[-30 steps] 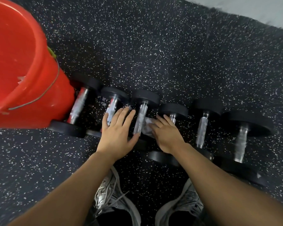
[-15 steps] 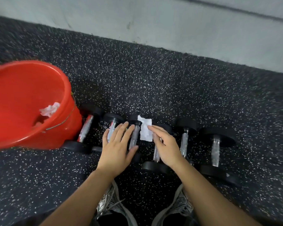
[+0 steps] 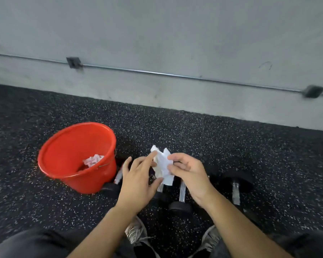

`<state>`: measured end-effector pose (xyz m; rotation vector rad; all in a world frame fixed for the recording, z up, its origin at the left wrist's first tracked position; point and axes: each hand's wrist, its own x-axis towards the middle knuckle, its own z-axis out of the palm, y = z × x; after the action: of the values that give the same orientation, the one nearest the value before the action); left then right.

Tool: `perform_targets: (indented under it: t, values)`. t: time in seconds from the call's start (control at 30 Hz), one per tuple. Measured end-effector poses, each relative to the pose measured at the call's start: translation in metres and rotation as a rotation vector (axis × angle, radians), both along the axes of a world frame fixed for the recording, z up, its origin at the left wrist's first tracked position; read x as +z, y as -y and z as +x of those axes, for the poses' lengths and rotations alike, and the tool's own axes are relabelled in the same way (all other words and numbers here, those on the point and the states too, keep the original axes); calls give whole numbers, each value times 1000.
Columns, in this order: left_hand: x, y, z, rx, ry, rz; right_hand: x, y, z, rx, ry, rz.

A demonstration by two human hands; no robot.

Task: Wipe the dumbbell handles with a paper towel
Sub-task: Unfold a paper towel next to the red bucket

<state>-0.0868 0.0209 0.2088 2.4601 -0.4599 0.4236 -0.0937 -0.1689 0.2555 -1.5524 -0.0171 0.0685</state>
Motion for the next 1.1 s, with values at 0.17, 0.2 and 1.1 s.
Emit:
perform_targets:
  t: [0.17, 0.2, 1.1]
  values:
    - [55, 0, -30, -5, 52, -83, 40, -10, -29, 34, 27, 182]
    - [64, 1, -35, -13, 59, -97, 49, -10, -35, 41, 39, 197]
    - [247, -37, -115, 132, 323, -168, 167, -53, -95, 68, 711, -434]
